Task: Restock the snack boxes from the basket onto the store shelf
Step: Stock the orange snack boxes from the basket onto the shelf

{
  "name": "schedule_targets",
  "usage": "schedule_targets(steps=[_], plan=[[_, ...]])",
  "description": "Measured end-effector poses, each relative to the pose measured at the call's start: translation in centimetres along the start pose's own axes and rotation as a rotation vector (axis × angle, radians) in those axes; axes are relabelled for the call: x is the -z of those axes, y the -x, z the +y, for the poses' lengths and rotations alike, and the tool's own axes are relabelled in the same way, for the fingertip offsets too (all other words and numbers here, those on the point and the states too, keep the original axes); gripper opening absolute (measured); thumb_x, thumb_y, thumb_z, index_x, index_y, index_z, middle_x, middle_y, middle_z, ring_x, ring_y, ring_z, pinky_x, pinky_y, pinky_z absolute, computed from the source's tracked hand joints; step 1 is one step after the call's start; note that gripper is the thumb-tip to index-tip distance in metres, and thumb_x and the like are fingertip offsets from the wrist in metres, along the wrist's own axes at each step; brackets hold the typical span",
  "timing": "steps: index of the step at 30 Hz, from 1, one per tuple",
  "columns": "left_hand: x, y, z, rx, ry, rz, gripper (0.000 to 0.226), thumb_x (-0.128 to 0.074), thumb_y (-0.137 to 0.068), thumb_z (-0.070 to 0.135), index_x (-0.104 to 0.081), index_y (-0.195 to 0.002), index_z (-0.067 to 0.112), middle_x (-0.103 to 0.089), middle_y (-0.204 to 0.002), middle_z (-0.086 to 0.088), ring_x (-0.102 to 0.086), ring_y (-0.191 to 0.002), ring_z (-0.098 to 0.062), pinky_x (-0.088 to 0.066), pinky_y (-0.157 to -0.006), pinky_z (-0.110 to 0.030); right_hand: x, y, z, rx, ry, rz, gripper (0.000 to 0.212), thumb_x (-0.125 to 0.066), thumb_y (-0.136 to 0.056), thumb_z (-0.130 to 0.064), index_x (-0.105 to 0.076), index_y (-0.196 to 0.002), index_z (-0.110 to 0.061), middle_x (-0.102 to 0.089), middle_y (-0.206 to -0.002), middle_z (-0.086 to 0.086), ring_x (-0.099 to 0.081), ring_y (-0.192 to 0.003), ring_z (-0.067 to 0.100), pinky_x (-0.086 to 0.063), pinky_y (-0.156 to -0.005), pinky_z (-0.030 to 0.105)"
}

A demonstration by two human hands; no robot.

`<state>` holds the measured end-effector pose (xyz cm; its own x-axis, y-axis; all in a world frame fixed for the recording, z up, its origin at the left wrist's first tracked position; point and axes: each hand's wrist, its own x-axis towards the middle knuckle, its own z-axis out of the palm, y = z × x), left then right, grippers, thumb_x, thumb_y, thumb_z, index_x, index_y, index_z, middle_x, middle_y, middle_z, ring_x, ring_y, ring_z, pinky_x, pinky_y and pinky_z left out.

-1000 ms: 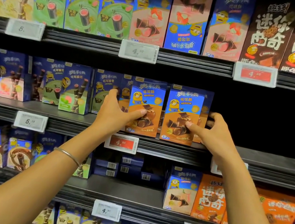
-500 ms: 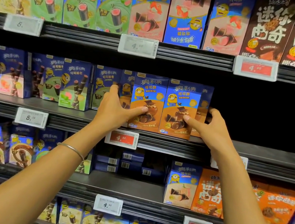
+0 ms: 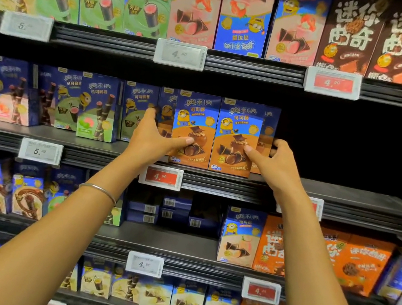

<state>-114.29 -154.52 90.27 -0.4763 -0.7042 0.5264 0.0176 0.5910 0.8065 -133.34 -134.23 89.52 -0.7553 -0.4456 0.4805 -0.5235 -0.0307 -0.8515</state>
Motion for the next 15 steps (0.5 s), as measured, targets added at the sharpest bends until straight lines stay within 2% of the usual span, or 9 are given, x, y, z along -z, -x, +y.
schedule_targets(steps=[3,9,11,13,14,15], plan=[[0.1,0.0,0.1,0.007,-0.025,-0.013,0.106,-0.094,-0.068,0.049,-0.036,-0.15,0.015,-0.056,-0.147,-0.007,-0.056,-0.135,-0.029,-0.05,-0.109,-0.057,-0.1,0.0,0.1,-0.011,-0.009,-0.001,0.05,-0.08,-0.085,-0.042,-0.048,-0.121,-0.028,-0.068,-0.107,-0.013,-0.068,-0.094,0.002,-0.051,-0.067,0.019],[0.1,0.3,0.4,0.016,-0.033,-0.024,0.109,-0.093,-0.069,0.05,-0.034,-0.153,0.015,-0.053,-0.15,-0.006,-0.053,-0.137,-0.028,-0.048,-0.111,-0.056,0.0,-0.1,-0.3,-0.035,-0.016,-0.028,0.047,-0.08,-0.084,-0.044,-0.047,-0.116,-0.031,-0.067,-0.104,-0.015,-0.068,-0.088,0.0,-0.05,-0.063,0.017],[0.2,0.4,0.5,0.021,-0.024,-0.022,0.103,-0.093,-0.069,0.051,-0.039,-0.149,0.016,-0.058,-0.141,0.002,-0.059,-0.128,-0.02,-0.052,-0.108,-0.051,0.1,-0.1,-0.4,-0.043,-0.033,-0.04,0.047,-0.081,-0.084,-0.043,-0.049,-0.115,-0.03,-0.068,-0.103,-0.015,-0.069,-0.086,-0.001,-0.051,-0.063,0.017],[0.5,0.5,0.8,0.017,0.017,-0.021,0.101,-0.091,-0.066,0.055,-0.042,-0.146,0.018,-0.058,-0.131,0.013,-0.061,-0.114,-0.005,-0.055,-0.101,-0.038,0.5,-0.1,-0.6,-0.063,-0.076,-0.043,0.042,-0.082,-0.082,-0.043,-0.05,-0.107,-0.033,-0.07,-0.103,-0.012,-0.071,-0.084,0.0,-0.054,-0.064,0.018],[0.7,0.6,0.8,0.028,0.039,-0.009,0.108,-0.09,-0.065,0.058,-0.039,-0.15,0.017,-0.056,-0.136,0.012,-0.059,-0.118,-0.005,-0.053,-0.102,-0.035,0.7,-0.1,-0.7,-0.079,-0.102,-0.043,0.04,-0.082,-0.081,-0.044,-0.05,-0.103,-0.036,-0.07,-0.104,-0.011,-0.072,-0.085,0.001,-0.053,-0.062,0.018],[0.8,0.6,1.0,0.046,0.055,0.005,0.113,-0.089,-0.067,0.06,-0.034,-0.155,0.015,-0.052,-0.147,0.005,-0.056,-0.129,-0.012,-0.05,-0.107,-0.039,0.9,-0.1,-0.8,-0.098,-0.136,-0.044,0.039,-0.082,-0.081,-0.044,-0.049,-0.099,-0.036,-0.071,-0.105,-0.009,-0.073,-0.085,0.003,-0.051,-0.059,0.016]])
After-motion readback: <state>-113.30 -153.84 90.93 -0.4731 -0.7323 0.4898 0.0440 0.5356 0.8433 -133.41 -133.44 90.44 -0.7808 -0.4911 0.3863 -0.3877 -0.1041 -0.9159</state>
